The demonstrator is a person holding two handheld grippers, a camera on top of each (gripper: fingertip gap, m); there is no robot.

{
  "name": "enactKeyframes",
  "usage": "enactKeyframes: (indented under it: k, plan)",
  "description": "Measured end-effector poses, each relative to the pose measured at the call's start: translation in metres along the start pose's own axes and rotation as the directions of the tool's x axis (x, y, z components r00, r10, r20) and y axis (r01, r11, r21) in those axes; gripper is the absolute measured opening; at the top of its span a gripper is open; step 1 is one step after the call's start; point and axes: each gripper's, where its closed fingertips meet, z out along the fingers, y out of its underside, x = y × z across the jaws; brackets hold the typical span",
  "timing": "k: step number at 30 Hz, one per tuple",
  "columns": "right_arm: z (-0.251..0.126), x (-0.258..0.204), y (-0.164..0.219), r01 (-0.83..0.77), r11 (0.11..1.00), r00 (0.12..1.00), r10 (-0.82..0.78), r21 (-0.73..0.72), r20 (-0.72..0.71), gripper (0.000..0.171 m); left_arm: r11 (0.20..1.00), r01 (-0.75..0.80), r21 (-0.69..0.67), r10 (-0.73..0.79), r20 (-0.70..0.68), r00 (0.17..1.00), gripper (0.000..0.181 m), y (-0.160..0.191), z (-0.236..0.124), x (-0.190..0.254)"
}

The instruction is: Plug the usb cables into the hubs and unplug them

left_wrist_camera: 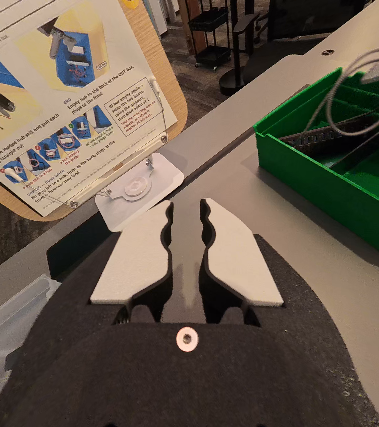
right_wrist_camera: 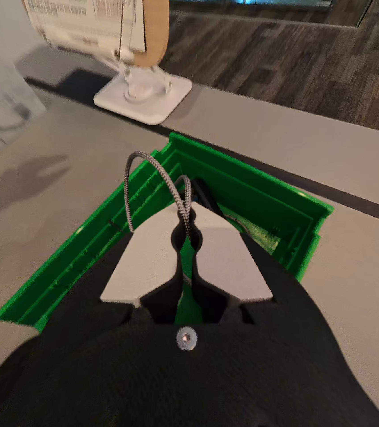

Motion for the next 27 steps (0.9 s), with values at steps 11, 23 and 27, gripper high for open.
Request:
enactKeyframes:
  k: [11,23,27]
  plan:
    - [0.027,0.02,0.064,0.299,0.863,0.926,-0.366,-0.407,-0.095,0.004,1.0,0.005,-0.02,-0.007,-0.084,0.996,0.022,0.003,0.006,0.014]
    - [-0.06,0.012,-0.035,0.317,0.946,0.851,-0.315,-0.067,-0.42,0.058,0.998,0.043,0.037,-0.039,-0.102,0.994,0.023,-0.008,-0.017,0.006]
    - [-0.1,-0.049,-0.116,0.372,0.782,0.914,-0.214,0.501,-0.345,0.067,0.962,0.141,0.232,-0.103,-0.169,0.98,0.025,-0.041,-0.052,0.01]
